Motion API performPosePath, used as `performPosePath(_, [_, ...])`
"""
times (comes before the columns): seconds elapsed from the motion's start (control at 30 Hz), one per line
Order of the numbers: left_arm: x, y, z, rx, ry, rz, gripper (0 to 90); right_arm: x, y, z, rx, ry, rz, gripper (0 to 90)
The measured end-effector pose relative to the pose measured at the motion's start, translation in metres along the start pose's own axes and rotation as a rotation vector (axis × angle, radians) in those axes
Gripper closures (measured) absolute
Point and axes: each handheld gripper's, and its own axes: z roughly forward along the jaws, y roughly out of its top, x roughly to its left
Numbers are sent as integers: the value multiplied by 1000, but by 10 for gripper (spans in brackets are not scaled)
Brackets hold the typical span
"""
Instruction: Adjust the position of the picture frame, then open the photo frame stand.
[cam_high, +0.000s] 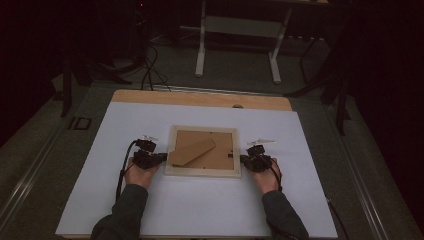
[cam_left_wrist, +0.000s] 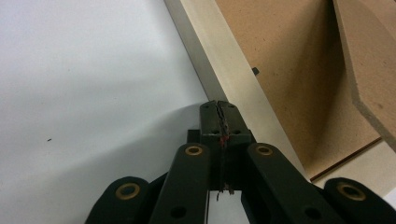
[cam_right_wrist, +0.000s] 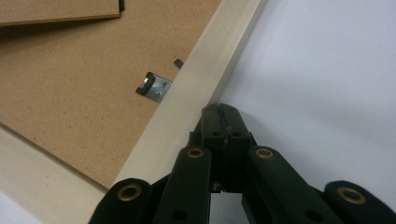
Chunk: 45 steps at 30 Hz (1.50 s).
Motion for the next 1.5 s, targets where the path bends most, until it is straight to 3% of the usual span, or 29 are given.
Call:
performPosePath(0.07, [1,0,1,-10,-4,4,900,-2,0,0,-1,14,3,900])
performPosePath(0.33, [6,0,-3,-19,-5,0,812,0,-1,-1,-5,-17,-25,856])
performPosePath(0.47, [8,2,-6,-42,-5,-17,794,2,-2,-5,-17,-65,-59,844])
performPosePath(0.57, [10,5,-11,-65,-47,-48,775,5,-4,-9,-26,-98,-95,822])
performPosePath(0.67, [8,10,-17,-85,-52,-37,753,8,-4,-13,-36,-112,-117,803])
performPosePath(1.0, [7,21,-34,-128,-83,-38,678,3,-10,-21,-77,-92,-101,774])
performPosePath(1.23, [-2,29,-43,-141,-96,8,669,2,-13,-28,-102,-55,-79,736])
performPosePath(1.5, [-15,42,-47,-138,-105,47,559,-1,-11,-43,-144,-42,-58,703])
